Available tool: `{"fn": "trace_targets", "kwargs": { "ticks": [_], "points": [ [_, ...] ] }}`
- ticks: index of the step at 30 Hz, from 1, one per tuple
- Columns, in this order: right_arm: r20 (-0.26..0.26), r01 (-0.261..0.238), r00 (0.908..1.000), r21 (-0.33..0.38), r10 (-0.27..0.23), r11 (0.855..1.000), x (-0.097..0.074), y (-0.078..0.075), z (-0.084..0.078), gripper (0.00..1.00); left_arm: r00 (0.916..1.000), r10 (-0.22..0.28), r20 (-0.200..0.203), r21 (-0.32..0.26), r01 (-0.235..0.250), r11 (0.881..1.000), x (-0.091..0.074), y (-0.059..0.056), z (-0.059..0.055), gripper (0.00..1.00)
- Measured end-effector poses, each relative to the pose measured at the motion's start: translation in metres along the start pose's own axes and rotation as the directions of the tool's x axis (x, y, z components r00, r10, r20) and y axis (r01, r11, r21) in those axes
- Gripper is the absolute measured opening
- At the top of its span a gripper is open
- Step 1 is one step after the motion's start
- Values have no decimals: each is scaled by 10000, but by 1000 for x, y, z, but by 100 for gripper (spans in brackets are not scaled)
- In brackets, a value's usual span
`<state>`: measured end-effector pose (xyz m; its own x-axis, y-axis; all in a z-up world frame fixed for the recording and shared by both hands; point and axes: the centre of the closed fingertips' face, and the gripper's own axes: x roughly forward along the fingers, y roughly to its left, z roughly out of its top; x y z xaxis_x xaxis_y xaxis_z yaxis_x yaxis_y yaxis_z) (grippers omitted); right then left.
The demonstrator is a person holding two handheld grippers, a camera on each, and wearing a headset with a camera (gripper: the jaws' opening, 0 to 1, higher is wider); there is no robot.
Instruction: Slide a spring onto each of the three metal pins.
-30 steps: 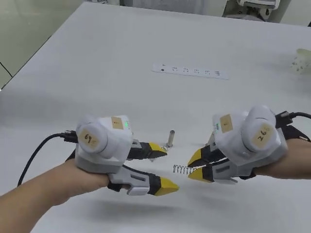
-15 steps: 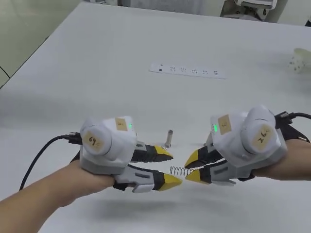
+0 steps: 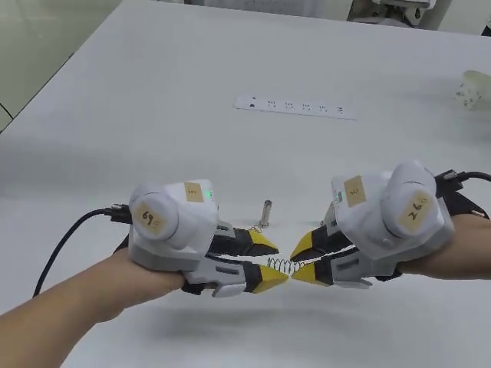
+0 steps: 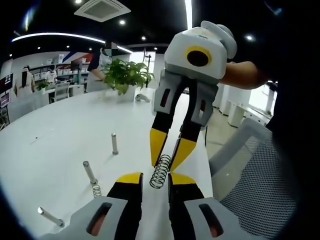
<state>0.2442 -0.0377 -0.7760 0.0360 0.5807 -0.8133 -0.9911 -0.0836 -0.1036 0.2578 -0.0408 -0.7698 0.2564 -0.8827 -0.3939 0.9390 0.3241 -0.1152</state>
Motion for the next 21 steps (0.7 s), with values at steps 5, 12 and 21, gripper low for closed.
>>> {"fn": "trace_targets", "kwargs": {
  "ticks": [5,12,21],
  "points": [
    [90,-9,10000,19,9,10000,-1,0,2,8,10000,-63,39,13,63,10000,1,-1,1,9],
    [160,30,9999,14,-30,10000,-2,-1,3,8,10000,-60,72,88,59,9999,1,-2,1,6],
    [191,-22,9998,19,21,10000,-1,1,3,8,9999,-139,77,559,134,9983,1,-6,1,4]
  ]
}}
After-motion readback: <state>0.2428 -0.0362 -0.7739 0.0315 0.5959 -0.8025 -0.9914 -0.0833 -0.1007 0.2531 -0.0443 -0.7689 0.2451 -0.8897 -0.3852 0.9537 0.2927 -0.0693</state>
